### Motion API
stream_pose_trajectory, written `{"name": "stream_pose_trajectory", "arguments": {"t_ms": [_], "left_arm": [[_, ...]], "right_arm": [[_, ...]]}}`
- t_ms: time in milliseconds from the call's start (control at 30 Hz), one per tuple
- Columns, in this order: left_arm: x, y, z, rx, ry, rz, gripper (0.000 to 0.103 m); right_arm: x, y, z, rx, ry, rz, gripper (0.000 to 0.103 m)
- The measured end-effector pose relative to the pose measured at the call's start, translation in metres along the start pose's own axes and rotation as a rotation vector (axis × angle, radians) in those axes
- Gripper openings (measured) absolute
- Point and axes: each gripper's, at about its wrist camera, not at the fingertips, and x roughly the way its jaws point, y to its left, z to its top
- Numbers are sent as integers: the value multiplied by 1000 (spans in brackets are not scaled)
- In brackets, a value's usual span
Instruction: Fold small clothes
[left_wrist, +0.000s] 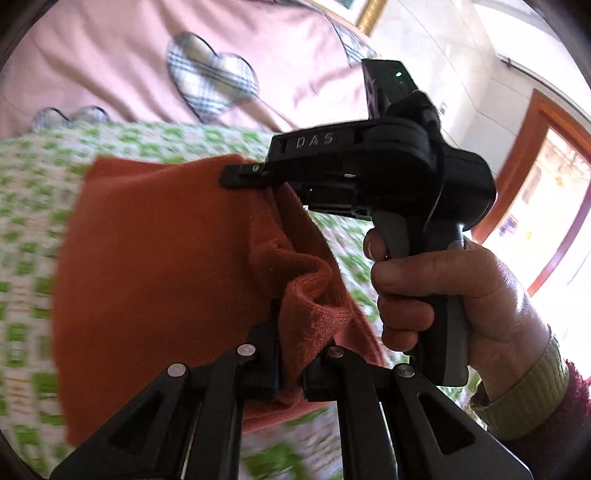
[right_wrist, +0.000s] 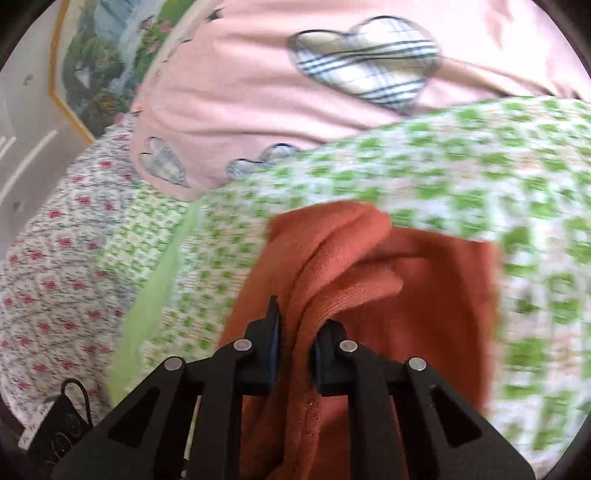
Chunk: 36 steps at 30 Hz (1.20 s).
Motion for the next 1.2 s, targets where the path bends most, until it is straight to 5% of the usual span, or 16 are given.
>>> {"name": "stream_pose_trajectory", "arguments": {"t_ms": [167,300,467,600,733,800,867,1067,1200], "left_arm": [[27,-5,-5,-20,54,-7,6],[21,-12,2,-10,23,-56,7],[54,-6,-8,-37,135,-78,8],[48,-5,-13,-37,147,-91,13],[23,-1,-16,-6,156,-108,22],[3,9,-17,-2,146,-85,47],[-10,21,-17,-13,125,-63,50],[-45,89,-3,-140,53,63,70],[-44,127,4,-224,63,86,70]], "right_arm": [[0,-33,-5,-8,33,-31,16],[-19,-25,1,-79,-47,-26,16],[1,-52,-13,-31,12,-128,16],[2,-59,-23,-23,7,-151,16],[-13,-53,-24,-18,-26,-221,32],[-23,-50,-28,-24,-44,-268,48],[-34,-47,-34,-10,-61,-282,73],[-34,-42,-55,19,-11,-180,81],[-27,-46,-61,49,11,-155,81]]}}
